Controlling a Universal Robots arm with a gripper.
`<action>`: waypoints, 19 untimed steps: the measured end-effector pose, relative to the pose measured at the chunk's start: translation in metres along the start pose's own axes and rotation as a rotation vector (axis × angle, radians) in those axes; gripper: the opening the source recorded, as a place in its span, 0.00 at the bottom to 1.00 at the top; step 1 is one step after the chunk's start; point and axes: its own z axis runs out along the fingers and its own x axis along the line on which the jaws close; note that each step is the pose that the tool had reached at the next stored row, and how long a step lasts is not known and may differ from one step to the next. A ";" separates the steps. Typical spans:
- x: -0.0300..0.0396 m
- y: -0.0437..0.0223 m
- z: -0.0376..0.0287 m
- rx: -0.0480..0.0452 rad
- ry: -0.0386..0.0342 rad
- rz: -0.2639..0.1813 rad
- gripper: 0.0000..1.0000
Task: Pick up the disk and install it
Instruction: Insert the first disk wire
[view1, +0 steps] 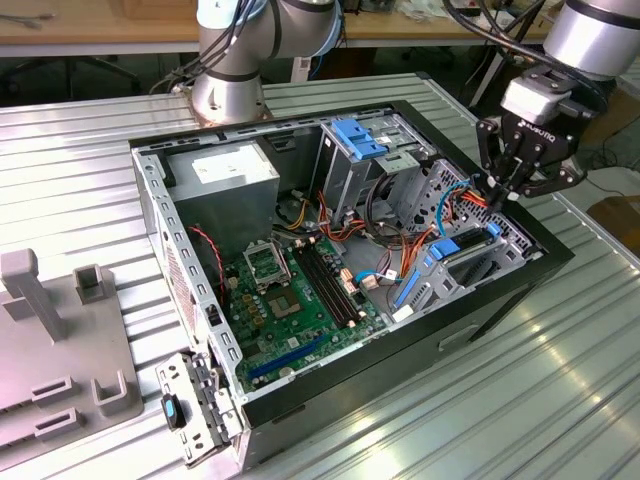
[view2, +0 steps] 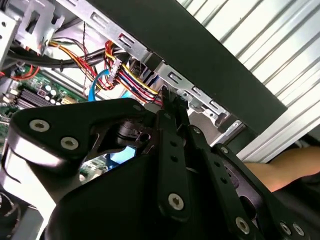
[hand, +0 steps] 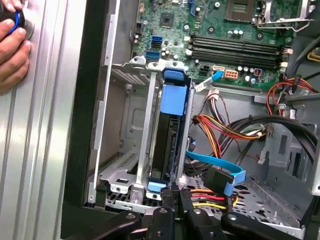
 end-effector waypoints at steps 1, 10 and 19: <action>0.0000 0.0000 0.0001 -0.0008 0.0004 0.010 0.17; -0.0007 0.0191 0.0055 -0.0004 -0.0022 0.012 0.17; 0.0001 0.0229 0.0115 0.0303 -0.0054 0.040 0.17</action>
